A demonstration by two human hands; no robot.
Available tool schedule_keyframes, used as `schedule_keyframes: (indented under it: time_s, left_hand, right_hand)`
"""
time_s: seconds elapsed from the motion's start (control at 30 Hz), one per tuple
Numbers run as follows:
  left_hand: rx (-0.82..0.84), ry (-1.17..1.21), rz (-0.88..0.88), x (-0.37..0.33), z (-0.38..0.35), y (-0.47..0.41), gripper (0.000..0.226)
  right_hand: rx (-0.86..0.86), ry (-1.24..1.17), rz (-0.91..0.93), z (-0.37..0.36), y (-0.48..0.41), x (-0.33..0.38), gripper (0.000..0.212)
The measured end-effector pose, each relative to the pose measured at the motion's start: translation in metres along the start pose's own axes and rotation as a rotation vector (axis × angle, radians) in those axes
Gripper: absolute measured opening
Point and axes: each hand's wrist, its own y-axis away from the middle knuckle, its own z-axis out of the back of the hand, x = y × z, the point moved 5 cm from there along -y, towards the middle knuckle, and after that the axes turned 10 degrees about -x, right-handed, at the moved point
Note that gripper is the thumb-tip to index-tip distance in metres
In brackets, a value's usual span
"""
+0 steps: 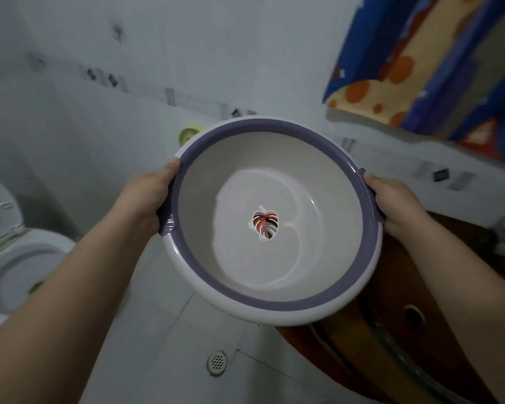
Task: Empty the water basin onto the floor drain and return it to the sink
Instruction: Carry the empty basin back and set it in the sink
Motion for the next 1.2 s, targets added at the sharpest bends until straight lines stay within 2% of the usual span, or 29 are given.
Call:
schedule_keyframes:
  time_s: [0.23,0.57,0.77,0.93,1.07,1.2]
  left_hand:
    - [0.252,-0.054,-0.044,0.011,-0.117,0.039,0.026]
    - [0.29,-0.304,-0.045,0.061,-0.248,0.098,0.034]
    - [0.28,-0.389,-0.01,0.091,-0.282,0.112,0.036]
    - [0.252,-0.563,-0.002,0.105,-0.29,0.109,0.041]
    - [0.266,-0.653,-0.001,0.11,-0.307,0.115,0.047]
    - [0.335,-0.654,0.018,0.122,-0.336,0.121,0.04]
  right_hand:
    - [-0.208,-0.023,-0.082,0.121,-0.004,-0.033,0.027]
    - [-0.33,-0.06,-0.235,0.254,-0.02,-0.105,0.029]
    - [-0.282,-0.041,-0.326,0.282,-0.037,-0.147,0.034]
    - [-0.232,-0.025,-0.419,0.28,-0.039,-0.181,0.036]
    - [-0.261,-0.018,-0.495,0.282,-0.039,-0.203,0.036]
    - [-0.302,0.0,-0.552,0.294,-0.036,-0.223,0.035]
